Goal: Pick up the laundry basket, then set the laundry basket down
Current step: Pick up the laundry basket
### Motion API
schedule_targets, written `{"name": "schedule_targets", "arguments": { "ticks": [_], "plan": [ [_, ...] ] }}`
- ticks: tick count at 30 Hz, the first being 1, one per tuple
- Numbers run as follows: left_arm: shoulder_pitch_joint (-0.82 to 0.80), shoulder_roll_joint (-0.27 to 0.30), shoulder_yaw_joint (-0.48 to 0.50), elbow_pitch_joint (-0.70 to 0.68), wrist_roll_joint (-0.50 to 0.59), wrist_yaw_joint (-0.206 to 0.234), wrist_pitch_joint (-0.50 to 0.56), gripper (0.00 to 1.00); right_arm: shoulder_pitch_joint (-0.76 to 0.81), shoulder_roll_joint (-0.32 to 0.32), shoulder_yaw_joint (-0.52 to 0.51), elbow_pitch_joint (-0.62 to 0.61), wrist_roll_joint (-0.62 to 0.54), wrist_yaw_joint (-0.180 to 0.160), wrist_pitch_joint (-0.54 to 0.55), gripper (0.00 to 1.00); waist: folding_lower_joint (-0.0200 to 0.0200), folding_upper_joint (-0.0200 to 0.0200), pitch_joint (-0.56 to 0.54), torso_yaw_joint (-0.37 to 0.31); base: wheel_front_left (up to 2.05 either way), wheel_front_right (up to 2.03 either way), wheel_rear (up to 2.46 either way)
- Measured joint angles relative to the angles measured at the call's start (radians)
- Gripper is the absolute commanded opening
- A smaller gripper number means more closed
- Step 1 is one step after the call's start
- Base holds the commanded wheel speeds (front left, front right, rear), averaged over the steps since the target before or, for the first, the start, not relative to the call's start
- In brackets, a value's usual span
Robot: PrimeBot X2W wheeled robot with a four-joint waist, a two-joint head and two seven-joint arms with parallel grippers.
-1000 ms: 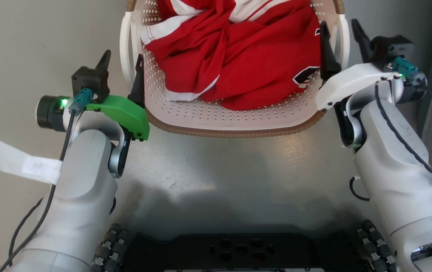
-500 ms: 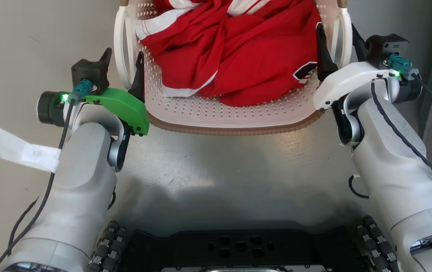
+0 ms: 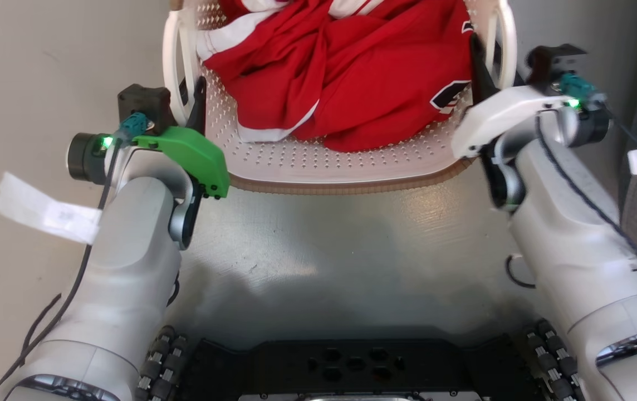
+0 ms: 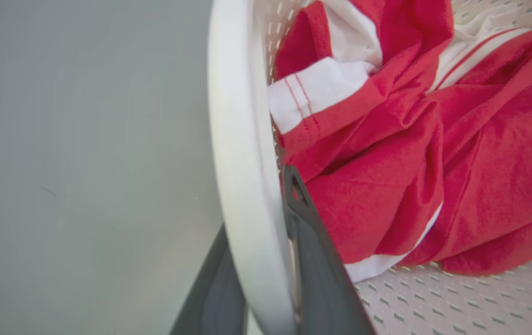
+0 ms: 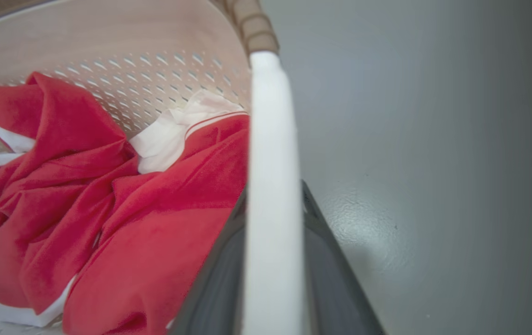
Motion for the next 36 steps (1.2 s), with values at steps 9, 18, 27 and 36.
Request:
{"name": "schedule_targets", "arguments": {
  "ticks": [9,18,27,36],
  "plan": [
    [-0.006,-0.011,-0.011,0.028,-0.014,0.000,-0.002,0.00,-0.006,0.020,0.023,0.041,0.051,-0.001,0.001,0.00,0.0000,0.0000,-0.036,-0.008,0.00,0.00,0.00],
    [-0.005,-0.015,-0.013,0.060,-0.023,0.000,-0.002,0.00,-0.002,0.023,0.042,0.072,0.091,-0.001,0.001,0.00,0.0000,0.0000,-0.097,-0.021,0.00,0.00,0.00],
    [0.045,-0.022,-0.018,0.104,-0.050,0.000,-0.002,0.00,0.036,0.033,0.083,0.119,0.127,0.000,0.002,0.00,0.0000,0.0000,-0.196,-0.037,0.00,0.00,0.00],
    [0.141,-0.036,-0.043,0.197,-0.078,-0.018,-0.002,0.00,0.119,0.051,0.140,0.218,0.197,0.014,0.010,0.00,-0.0001,0.0000,-0.321,-0.052,0.00,0.00,0.00]
  ]
}}
